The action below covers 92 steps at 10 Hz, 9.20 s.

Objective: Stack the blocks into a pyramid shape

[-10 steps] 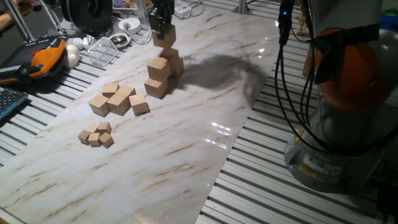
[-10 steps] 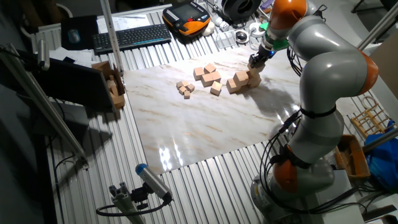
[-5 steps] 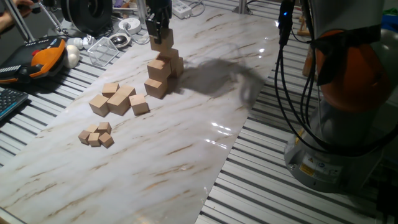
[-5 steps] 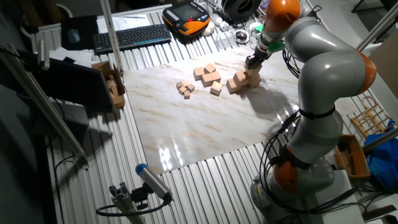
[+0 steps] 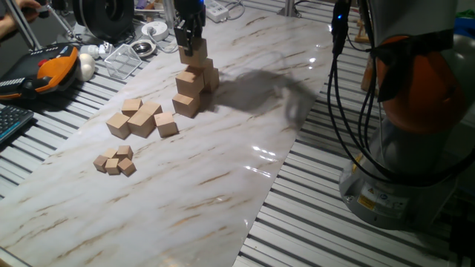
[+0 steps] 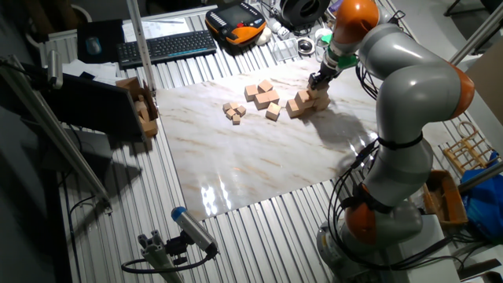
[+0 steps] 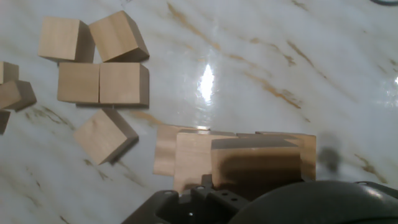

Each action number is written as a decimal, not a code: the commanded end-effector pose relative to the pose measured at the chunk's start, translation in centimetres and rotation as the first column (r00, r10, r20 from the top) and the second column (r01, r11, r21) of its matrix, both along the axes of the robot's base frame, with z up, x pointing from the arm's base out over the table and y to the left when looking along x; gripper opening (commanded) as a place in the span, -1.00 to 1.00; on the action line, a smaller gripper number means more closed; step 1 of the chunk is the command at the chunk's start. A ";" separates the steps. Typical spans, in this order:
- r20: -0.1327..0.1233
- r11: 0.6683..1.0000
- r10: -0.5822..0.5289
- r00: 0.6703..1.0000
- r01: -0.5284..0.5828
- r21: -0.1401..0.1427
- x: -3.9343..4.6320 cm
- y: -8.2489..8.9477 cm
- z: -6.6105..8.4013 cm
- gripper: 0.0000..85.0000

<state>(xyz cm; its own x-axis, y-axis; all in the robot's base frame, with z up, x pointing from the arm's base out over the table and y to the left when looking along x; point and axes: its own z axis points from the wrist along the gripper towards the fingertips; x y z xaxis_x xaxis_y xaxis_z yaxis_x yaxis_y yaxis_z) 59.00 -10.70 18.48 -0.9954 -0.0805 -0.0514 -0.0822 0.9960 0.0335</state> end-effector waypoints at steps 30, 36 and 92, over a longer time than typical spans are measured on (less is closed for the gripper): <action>-0.022 0.998 -0.065 0.998 0.066 0.023 -0.02 0.2 -1.7 -1.00; -0.010 0.997 -0.075 0.997 0.075 0.024 0.00 0.2 -1.8 -0.20; 0.016 0.998 -0.031 0.999 0.032 -0.060 -1.00 4.5 8.2 -1.00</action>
<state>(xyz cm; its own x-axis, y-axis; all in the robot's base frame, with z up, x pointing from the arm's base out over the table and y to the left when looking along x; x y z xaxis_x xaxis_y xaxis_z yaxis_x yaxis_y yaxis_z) 57.99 -6.22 26.72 -0.9967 -0.0526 -0.0625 -0.0509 0.9983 -0.0283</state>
